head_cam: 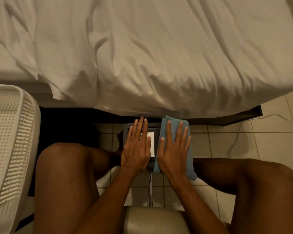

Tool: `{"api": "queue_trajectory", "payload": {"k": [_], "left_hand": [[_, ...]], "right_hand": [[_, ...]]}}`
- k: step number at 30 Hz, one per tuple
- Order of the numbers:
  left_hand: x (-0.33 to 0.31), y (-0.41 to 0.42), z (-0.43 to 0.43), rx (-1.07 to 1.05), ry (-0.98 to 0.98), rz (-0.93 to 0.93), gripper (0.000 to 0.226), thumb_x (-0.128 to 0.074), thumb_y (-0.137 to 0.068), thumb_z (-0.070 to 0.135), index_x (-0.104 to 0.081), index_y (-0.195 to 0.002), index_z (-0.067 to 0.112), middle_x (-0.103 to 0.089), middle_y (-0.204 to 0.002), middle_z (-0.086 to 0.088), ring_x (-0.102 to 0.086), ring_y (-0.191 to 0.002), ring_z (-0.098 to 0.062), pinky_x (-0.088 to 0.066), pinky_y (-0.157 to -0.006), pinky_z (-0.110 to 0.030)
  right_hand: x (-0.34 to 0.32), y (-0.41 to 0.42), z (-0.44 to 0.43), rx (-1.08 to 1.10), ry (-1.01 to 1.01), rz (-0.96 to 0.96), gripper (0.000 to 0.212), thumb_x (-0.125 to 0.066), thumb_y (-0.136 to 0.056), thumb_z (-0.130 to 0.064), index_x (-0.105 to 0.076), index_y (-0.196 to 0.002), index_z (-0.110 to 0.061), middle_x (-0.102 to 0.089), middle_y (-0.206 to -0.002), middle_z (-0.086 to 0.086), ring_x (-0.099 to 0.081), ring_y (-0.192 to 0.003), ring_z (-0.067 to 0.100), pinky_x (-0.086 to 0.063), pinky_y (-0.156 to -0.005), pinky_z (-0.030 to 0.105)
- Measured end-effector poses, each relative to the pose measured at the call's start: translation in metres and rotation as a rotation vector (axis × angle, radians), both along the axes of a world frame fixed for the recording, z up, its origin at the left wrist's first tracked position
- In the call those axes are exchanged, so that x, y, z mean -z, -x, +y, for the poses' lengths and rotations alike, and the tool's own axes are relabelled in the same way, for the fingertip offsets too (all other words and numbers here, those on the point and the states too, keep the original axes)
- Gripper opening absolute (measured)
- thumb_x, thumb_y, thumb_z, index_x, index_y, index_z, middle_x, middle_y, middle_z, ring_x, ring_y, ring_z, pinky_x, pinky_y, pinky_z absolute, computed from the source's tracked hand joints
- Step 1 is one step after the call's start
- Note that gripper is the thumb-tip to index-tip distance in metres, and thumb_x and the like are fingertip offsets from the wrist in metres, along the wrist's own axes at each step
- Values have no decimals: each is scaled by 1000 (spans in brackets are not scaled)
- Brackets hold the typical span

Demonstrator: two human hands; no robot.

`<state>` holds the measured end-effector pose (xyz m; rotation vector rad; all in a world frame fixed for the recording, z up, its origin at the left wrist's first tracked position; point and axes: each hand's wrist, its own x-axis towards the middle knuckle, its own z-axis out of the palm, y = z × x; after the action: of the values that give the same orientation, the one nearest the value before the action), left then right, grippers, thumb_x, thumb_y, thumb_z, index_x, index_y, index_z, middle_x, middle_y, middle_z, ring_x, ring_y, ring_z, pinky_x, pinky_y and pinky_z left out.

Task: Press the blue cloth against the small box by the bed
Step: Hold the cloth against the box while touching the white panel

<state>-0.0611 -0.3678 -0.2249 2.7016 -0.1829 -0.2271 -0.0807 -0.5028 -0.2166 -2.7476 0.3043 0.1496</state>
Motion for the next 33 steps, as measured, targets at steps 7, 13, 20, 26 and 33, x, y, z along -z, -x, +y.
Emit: {"api": "queue_trajectory", "payload": {"k": [7,13,20,26,33], "left_hand": [[-2,-1,0,11,-28,-20,60,-15,-105,35,1,-159,14,5,-168,-3,11,-154,-14,-3,-127,-35],[-2,-2,-1,7,-32,-18,60,-14,-105,36,1,-158,14,4,-168,-4,11,-154,-14,-4,-127,-36],[-5,-1,-2,9,-21,-16,60,-17,-105,35,0,-159,14,3,-168,-4,9,-154,-15,-5,-127,-37],[-3,-2,-3,-9,-22,-25,61,-14,-104,39,-3,-159,14,0,-168,-5,8,-155,-15,-4,-127,-36],[-2,-1,-2,-16,0,-17,62,-14,-103,40,-1,-159,16,2,-168,-3,10,-154,-13,-6,-127,-37]], "right_hand": [[-1,-30,-20,-156,-25,-12,62,-27,-104,-44,-3,-160,-33,8,-169,5,12,-155,23,-2,-126,50],[0,5,-6,-187,-12,2,65,-30,-103,-44,-1,-160,-29,11,-168,7,13,-155,25,1,-125,52],[1,-2,-8,-4,-4,10,65,-29,-104,-47,-6,-161,-26,5,-168,12,9,-156,26,-3,-125,53],[4,-15,-22,-157,5,11,67,-23,-100,-52,-4,-161,-28,10,-168,10,11,-155,26,2,-125,48],[6,25,-2,-18,27,26,66,-20,-102,-50,-4,-161,-24,4,-168,12,5,-156,29,-5,-125,54]]}}
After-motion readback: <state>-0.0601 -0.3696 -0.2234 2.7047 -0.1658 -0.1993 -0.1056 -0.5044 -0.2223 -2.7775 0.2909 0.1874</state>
